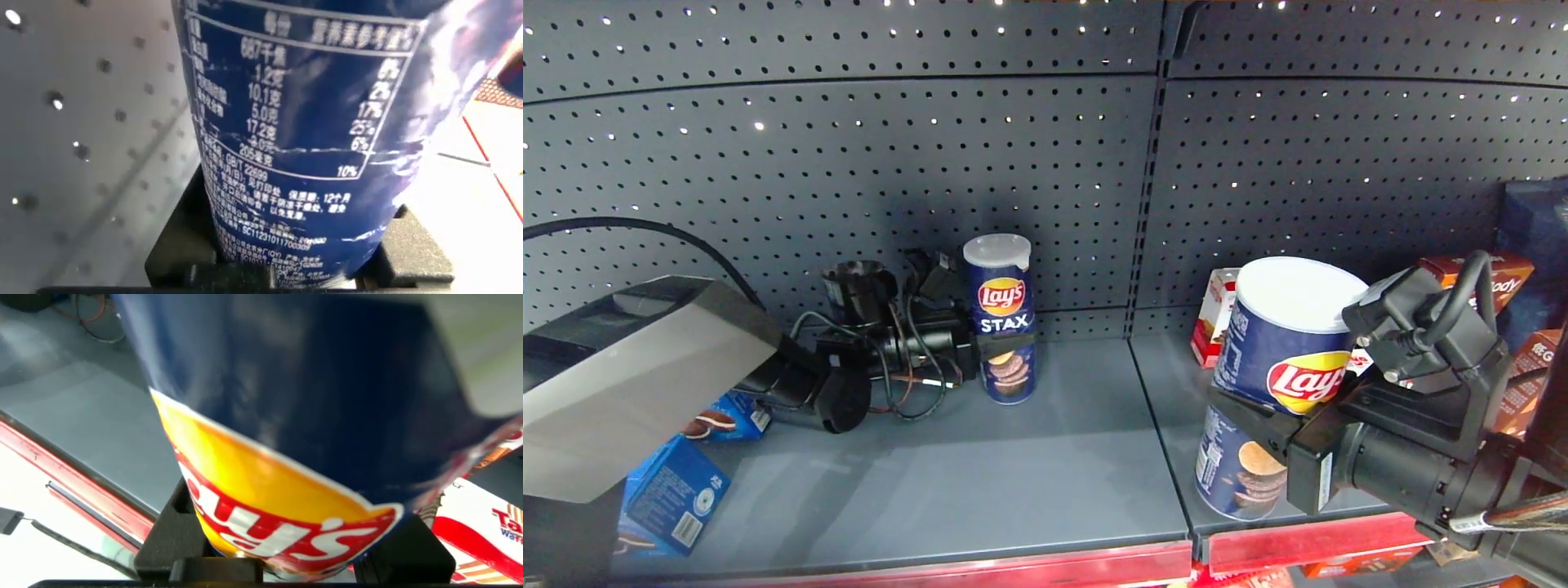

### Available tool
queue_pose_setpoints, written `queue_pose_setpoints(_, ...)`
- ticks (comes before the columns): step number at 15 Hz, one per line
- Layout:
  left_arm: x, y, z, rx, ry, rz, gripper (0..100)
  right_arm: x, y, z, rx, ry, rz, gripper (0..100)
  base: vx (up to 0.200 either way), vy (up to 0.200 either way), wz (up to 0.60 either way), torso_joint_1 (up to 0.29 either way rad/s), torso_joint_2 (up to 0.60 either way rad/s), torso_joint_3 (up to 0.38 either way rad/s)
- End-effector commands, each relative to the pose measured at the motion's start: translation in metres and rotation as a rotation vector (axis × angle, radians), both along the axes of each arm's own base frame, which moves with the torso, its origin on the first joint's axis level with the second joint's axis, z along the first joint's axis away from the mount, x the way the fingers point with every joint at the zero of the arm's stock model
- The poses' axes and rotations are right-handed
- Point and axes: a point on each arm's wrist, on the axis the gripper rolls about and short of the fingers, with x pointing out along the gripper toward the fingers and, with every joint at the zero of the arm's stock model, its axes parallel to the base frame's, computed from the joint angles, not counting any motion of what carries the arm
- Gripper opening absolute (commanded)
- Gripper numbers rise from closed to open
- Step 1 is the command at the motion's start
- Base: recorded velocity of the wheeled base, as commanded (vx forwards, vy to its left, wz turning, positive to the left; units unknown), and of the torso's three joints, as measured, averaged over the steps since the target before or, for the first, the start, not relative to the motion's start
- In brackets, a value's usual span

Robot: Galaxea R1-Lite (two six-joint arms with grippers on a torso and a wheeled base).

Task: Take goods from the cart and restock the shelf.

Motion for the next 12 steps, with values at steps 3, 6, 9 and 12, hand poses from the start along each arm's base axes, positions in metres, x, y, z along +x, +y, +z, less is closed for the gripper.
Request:
queue_pose_setpoints(3, -0.06, 0.007, 0.018, -0.01, -0.053, 0.005, 0, 0.0, -0.002, -0.002, -0.006, 0.005, -0.004, 0, 0.0, 0.0, 0.0, 0.0, 0.0, 0.0)
queue_pose_setpoints(6, -0.094, 0.015, 0.028, -0.012, -0.061, 0.014, 0, 0.0, -0.001, -0.002, -0.006, 0.003, -0.003, 0, 0.0, 0.0, 0.0, 0.0, 0.0, 0.0)
queue_pose_setpoints(9, -0.118, 0.021, 0.036, -0.016, -0.08, 0.032, 0, 0.0, -0.002, -0.002, -0.006, 0.003, -0.006, 0, 0.0, 0.0, 0.0, 0.0, 0.0, 0.0)
queue_pose_setpoints(12, -0.148, 0.02, 0.031, -0.014, -0.071, 0.052, 0, 0.0, -0.002, -0.002, -0.006, 0.003, -0.006, 0, 0.0, 0.0, 0.0, 0.0, 0.0, 0.0)
